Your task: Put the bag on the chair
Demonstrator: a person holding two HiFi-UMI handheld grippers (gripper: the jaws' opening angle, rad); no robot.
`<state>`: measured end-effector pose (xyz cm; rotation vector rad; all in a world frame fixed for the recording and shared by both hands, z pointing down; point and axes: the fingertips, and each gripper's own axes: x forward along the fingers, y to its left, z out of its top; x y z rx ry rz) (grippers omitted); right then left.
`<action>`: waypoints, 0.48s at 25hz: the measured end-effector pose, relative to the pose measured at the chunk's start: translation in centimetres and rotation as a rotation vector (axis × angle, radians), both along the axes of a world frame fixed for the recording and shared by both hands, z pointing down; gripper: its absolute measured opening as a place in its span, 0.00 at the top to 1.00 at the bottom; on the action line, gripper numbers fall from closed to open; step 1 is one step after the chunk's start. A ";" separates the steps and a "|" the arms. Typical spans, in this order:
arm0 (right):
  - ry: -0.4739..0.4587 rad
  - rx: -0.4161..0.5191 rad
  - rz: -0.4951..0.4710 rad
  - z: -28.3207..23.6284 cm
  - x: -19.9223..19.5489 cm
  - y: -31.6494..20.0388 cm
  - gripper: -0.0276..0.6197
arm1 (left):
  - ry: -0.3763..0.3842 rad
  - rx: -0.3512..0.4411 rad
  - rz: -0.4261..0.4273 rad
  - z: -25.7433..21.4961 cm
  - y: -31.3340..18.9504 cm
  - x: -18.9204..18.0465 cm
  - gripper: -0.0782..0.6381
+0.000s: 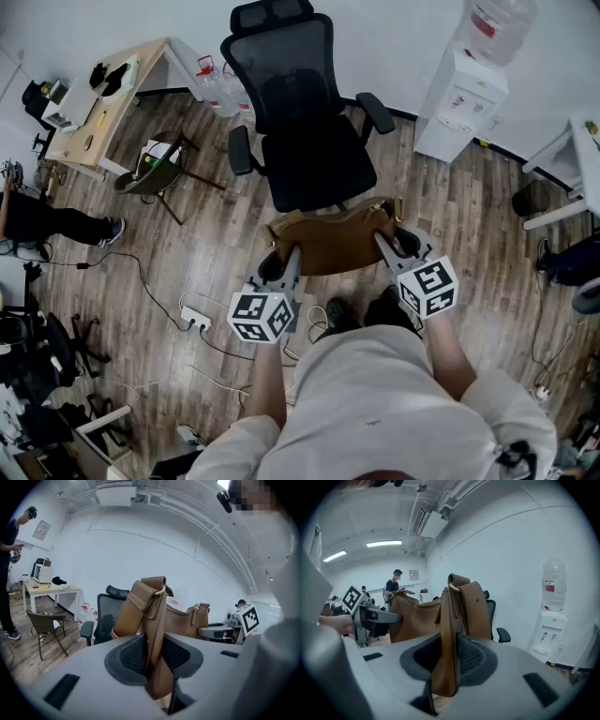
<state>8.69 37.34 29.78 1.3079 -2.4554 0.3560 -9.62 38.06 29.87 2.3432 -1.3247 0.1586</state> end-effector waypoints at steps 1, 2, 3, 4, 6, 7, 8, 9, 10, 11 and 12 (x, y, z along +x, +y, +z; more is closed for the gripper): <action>0.002 0.001 -0.002 0.0 0.0 0.0 0.81 | -0.001 -0.002 -0.003 0.1 0.0 0.0 0.76; 0.003 0.001 -0.005 0.1 -0.1 0.0 0.81 | -0.001 -0.004 -0.005 0.1 0.0 0.0 0.76; 0.002 0.000 -0.007 0.1 -0.1 0.0 0.82 | -0.002 -0.005 -0.007 0.2 0.0 -0.1 0.76; 0.000 -0.003 -0.008 0.2 -0.2 0.0 0.82 | -0.002 -0.005 -0.008 0.3 0.0 -0.1 0.76; -0.009 -0.012 -0.009 0.3 -0.3 0.3 0.82 | -0.004 -0.007 -0.008 0.4 0.3 -0.2 0.76; -0.013 -0.016 -0.008 0.3 -0.3 0.4 0.82 | -0.004 -0.007 -0.008 0.4 0.4 -0.2 0.76; -0.016 -0.019 -0.006 0.3 -0.3 0.5 0.82 | -0.003 -0.008 -0.009 0.4 0.6 -0.2 0.76; -0.017 -0.021 -0.004 0.3 -0.3 0.6 0.82 | -0.001 -0.009 -0.009 0.4 0.7 -0.3 0.76; -0.021 -0.023 -0.002 0.2 -0.2 0.7 0.81 | 0.002 -0.010 -0.010 0.5 0.8 -0.3 0.76; -0.028 -0.025 0.000 0.2 -0.2 0.7 0.81 | 0.006 -0.011 -0.012 0.5 0.9 -0.3 0.76; -0.037 -0.026 0.000 0.2 -0.3 0.8 0.80 | 0.008 -0.011 -0.013 0.5 1.0 -0.4 0.76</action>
